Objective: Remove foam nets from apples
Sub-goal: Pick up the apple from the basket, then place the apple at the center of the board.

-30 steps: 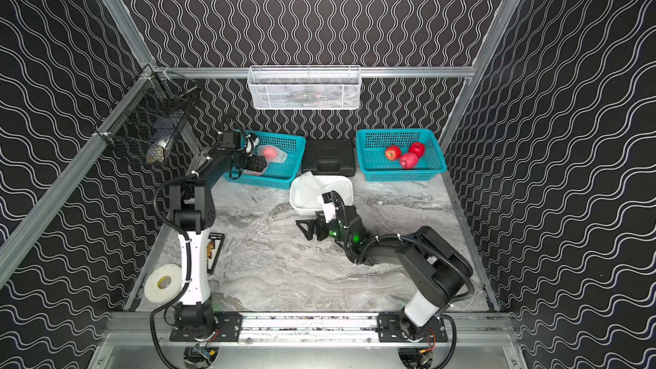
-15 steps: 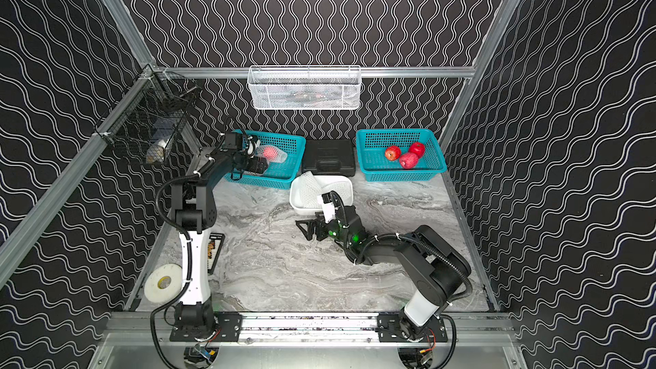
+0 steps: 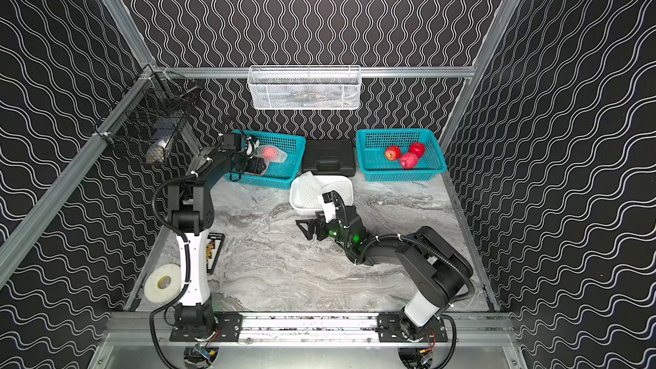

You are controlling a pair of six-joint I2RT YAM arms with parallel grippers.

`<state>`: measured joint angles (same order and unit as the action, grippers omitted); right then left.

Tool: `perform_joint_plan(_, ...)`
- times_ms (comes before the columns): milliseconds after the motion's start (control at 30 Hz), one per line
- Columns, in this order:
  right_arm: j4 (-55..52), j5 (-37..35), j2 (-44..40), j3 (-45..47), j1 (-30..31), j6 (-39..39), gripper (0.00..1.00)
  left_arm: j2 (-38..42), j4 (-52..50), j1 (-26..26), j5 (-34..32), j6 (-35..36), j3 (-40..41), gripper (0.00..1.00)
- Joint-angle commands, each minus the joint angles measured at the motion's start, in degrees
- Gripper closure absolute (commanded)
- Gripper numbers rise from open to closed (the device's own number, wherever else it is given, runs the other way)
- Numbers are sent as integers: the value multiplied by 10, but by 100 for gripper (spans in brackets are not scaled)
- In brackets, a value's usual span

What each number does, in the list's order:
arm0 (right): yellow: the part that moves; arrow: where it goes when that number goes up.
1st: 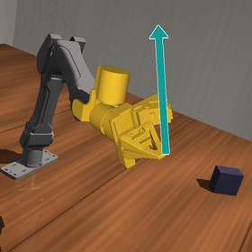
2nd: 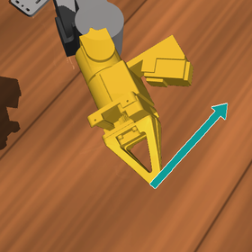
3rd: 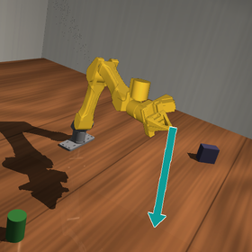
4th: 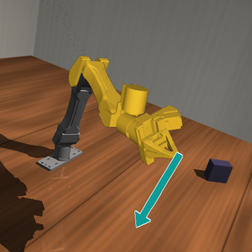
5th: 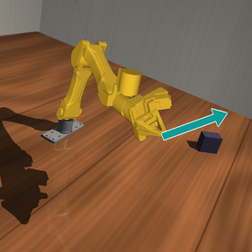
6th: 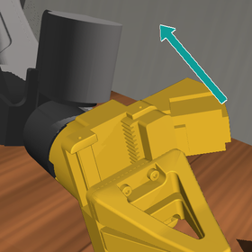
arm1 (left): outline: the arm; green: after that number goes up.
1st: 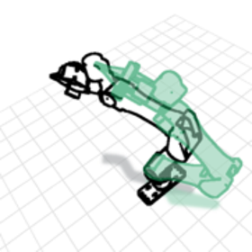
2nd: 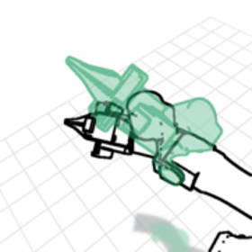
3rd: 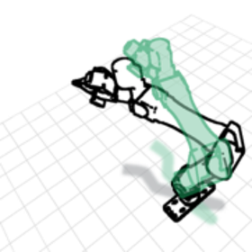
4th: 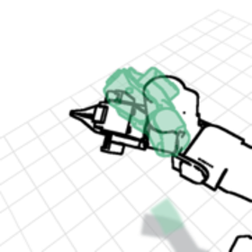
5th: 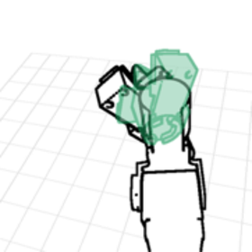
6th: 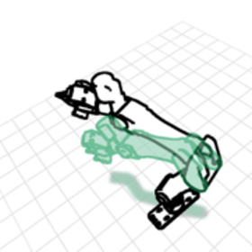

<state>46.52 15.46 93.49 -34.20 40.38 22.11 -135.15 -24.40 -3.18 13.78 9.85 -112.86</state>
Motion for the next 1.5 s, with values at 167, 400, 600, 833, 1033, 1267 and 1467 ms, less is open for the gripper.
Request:
perform_joint_plan(167, 19, -8, -4, 0, 0, 9, 0, 31, 22, 0, -4, -12, 16, 42)
perform_joint_plan(400, 22, -16, -9, 5, 0, 7, 0, 72, 25, 0, -9, -22, 34, 42)
perform_joint_plan(600, 27, -26, -16, 12, 0, 6, 0, 119, 32, 1, -6, -37, 64, 42)
perform_joint_plan(833, 29, -51, -35, 24, -1, -3, 0, 210, 53, 19, -1, -70, 125, 42)
perform_joint_plan(1033, 24, -93, -68, 42, -3, -18, 0, 333, 121, 93, -35, -117, 244, 42)
perform_joint_plan(1267, 31, -170, -134, 85, -9, -43, 0, 463, 225, 193, -66, -196, 444, 42)
perform_joint_plan(1467, 28, -225, -190, 115, -18, -56, 0, 551, 260, 293, -74, -208, 589, 44)
